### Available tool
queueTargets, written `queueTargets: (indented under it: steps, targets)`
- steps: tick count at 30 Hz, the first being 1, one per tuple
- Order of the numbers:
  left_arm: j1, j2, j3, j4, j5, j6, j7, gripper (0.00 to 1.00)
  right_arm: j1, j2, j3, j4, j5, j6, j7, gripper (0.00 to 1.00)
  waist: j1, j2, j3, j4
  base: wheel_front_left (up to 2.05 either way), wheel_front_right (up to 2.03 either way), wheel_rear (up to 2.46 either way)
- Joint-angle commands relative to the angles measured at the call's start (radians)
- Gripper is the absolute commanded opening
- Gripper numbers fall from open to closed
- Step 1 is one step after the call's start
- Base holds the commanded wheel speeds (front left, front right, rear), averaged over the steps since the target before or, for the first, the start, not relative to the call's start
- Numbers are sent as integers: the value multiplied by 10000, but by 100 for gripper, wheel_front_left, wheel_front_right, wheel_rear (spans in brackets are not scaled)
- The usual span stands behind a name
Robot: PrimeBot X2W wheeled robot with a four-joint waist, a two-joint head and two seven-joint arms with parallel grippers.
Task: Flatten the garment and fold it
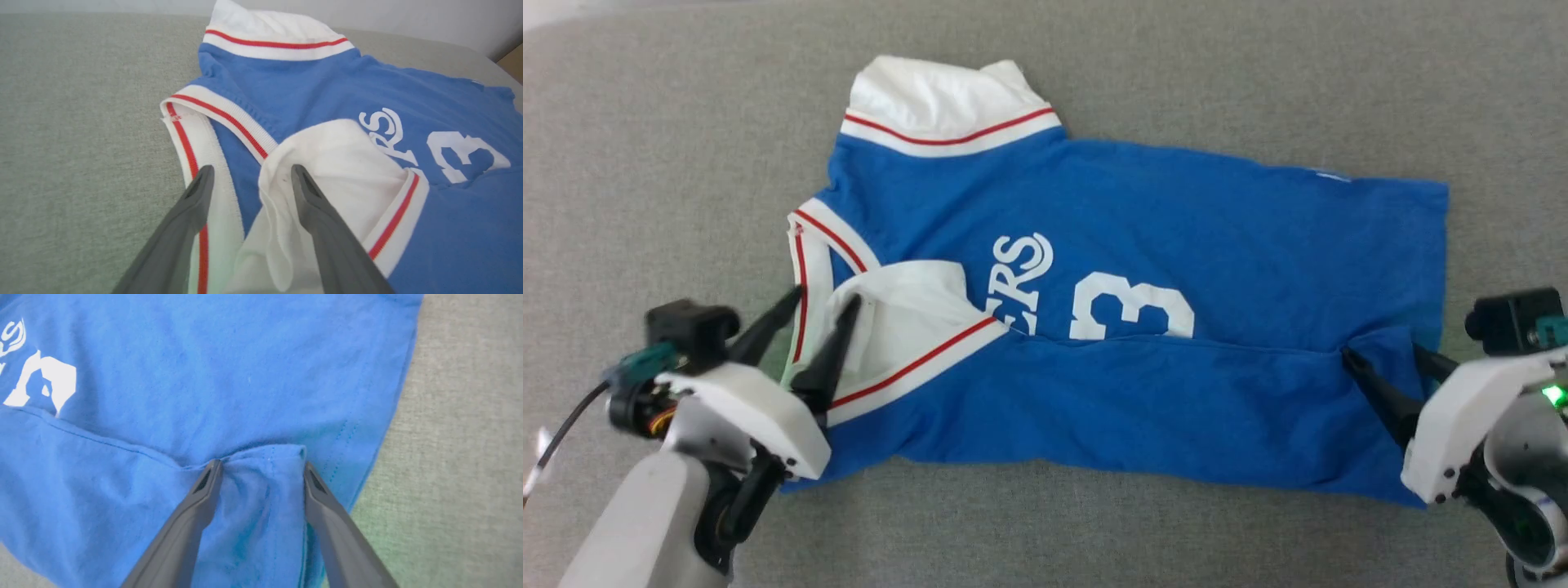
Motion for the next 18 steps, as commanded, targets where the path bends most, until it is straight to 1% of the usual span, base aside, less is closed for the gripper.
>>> queueTargets:
  steps: [1, 2, 5, 8, 11, 14, 16, 18]
  targets:
    - [254, -97, 219, -197, -45, 200, -357, 100, 298, 104, -84, -96, 27, -9, -214, 100, -3, 0, -392, -56, 0, 0, 0]
    - [406, -122, 351, -339, -21, 331, -618, 100, 383, 152, -232, -241, -30, -9, -452, 100, -3, 0, -493, -63, 0, 0, 0]
    - [1001, -243, 790, -890, 214, 907, -1600, 100, 723, 384, -723, -689, -452, -9, -1354, 100, -3, 0, -801, -52, 0, 0, 0]
    - [1709, -449, 1151, -1461, 510, 1452, -2639, 100, 1192, 774, -1227, -1070, -972, -9, -2302, 100, -3, 0, -1069, 12, 0, 0, 0]
    - [2452, -870, 1620, -2199, 768, 1850, -3281, 100, 1653, 1362, -1749, -1423, -1731, -9, -3513, 100, -3, 0, -1327, 78, 0, 0, 0]
    - [3235, -1473, 2137, -3051, 1269, 2004, -3403, 100, 2134, 2126, -2187, -1691, -2454, -9, -4818, 100, -3, 0, -1554, 200, 0, 0, 0]
    - [3770, -1905, 2374, -3467, 1727, 1894, -3409, 100, 2430, 2482, -2411, -1768, -2938, -9, -5617, 100, -3, 0, -1679, 274, 0, 0, 0]
    - [4258, -2281, 2501, -3482, 2022, 1729, -3412, 100, 2693, 2702, -2514, -1746, -3401, -9, -6354, 100, -3, 0, -1806, 342, 0, 0, 0]
